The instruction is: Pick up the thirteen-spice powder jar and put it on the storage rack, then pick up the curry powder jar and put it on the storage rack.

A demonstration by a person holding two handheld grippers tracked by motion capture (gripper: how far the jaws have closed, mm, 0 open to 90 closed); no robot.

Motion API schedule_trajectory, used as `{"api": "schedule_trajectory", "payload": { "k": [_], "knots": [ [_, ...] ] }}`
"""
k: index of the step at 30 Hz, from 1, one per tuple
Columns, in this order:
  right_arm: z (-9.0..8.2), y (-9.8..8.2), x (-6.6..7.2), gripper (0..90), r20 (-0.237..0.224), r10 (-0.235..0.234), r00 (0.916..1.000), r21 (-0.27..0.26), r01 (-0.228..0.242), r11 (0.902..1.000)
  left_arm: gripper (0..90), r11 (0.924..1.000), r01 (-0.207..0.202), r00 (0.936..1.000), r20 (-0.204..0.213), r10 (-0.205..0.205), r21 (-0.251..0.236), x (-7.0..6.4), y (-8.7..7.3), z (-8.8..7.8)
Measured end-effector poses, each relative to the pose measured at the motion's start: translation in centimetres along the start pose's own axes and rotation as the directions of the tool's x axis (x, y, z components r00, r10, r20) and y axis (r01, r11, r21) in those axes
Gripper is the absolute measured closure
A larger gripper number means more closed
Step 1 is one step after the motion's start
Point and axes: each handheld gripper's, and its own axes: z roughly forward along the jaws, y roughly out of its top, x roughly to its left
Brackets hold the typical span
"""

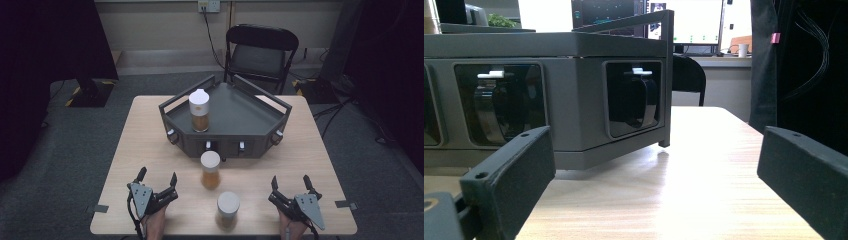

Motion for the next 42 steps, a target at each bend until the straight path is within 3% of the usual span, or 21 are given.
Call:
{"api": "schedule_trajectory", "payload": {
  "k": [4,10,15,24,33,42],
  "knots": [
    [0.0,0.0,0.0,0.8,0.000,0.000,1.0000,0.000,0.000,1.0000,0.1,0.9993,-0.038,0.9993,-0.007,0.038,0.008,-0.2,-0.3,0.1],
    [0.0,0.0,0.0,0.9,-0.001,0.000,1.0000,0.000,0.000,1.0000,0.1,0.9994,-0.029,0.9995,-0.012,0.030,0.016,-0.2,-0.8,0.1],
    [0.0,0.0,0.0,0.9,0.000,0.000,1.0000,0.000,0.000,1.0000,0.3,0.9987,-0.047,0.9986,-0.024,0.048,0.019,-0.5,-0.9,0.1],
    [0.0,0.0,0.0,0.9,-0.001,0.000,1.0000,0.000,0.000,1.0000,0.2,0.9998,-0.017,0.9989,-0.044,0.017,0.006,-0.5,-1.2,0.1],
    [0.0,0.0,0.0,0.9,0.000,0.002,1.0000,0.000,-0.002,1.0000,0.3,0.9998,-0.018,0.9987,-0.048,0.018,0.006,-0.6,-1.2,0.1],
    [0.0,0.2,-0.7,0.2,-0.027,0.021,0.9994,0.002,-0.021,0.9998,0.3,0.9998,-0.018,0.9987,-0.049,0.018,0.006,-0.6,-1.2,0.1]
  ]
}}
